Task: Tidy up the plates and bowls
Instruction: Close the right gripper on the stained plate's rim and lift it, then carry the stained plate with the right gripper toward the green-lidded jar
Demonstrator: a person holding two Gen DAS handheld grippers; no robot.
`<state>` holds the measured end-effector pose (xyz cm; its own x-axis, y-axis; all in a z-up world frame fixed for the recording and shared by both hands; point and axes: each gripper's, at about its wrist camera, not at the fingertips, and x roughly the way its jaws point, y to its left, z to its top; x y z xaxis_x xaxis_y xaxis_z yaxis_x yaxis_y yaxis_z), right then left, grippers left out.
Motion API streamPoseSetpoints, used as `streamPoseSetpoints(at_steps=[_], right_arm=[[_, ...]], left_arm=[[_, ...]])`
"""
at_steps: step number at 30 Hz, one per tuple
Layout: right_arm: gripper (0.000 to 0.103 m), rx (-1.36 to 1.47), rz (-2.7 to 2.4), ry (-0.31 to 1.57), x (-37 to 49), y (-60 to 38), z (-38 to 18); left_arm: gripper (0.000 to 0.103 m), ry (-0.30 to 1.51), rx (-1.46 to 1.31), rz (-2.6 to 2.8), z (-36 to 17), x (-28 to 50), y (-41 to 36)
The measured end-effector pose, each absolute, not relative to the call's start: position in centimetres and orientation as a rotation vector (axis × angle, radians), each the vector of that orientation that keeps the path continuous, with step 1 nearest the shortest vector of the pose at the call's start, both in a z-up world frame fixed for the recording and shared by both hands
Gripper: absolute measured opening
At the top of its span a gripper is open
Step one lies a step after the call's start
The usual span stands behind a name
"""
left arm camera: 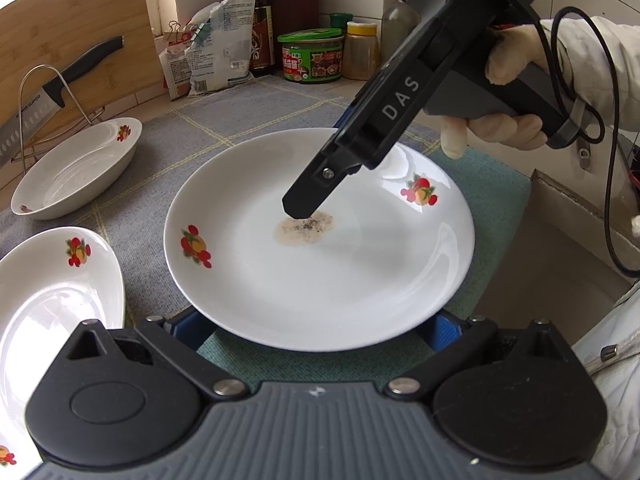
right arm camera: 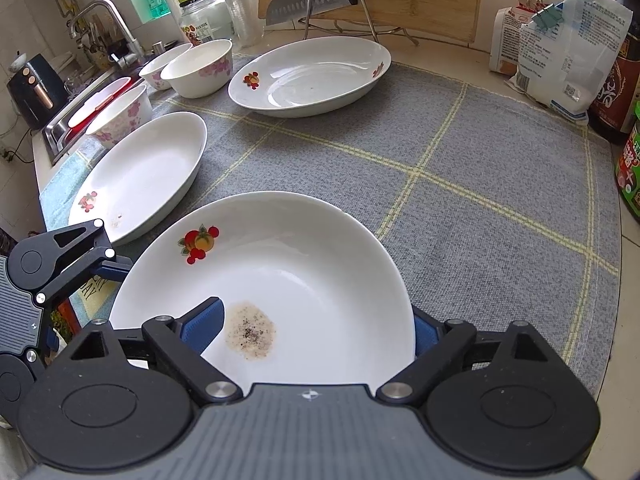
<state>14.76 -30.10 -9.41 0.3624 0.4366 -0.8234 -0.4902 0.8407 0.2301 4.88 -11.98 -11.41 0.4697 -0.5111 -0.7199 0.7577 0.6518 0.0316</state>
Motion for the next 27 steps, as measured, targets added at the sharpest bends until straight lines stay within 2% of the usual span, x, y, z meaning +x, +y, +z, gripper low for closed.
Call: streamPoseSetpoints(at_steps=[15,27], right_arm=[[0.095,-0.061,0.592,1.003,14.8,-30.7,-8.1],[0.095,-0.062,0.553,0.95,16.9,-33.8,-6.9]], left_arm=[[0.101,0.738,0.378,-0.797,-10.3,5.4,-12.4],[0.101,0.706,0.406,-0.816,-10.0,7.9,-16.1]])
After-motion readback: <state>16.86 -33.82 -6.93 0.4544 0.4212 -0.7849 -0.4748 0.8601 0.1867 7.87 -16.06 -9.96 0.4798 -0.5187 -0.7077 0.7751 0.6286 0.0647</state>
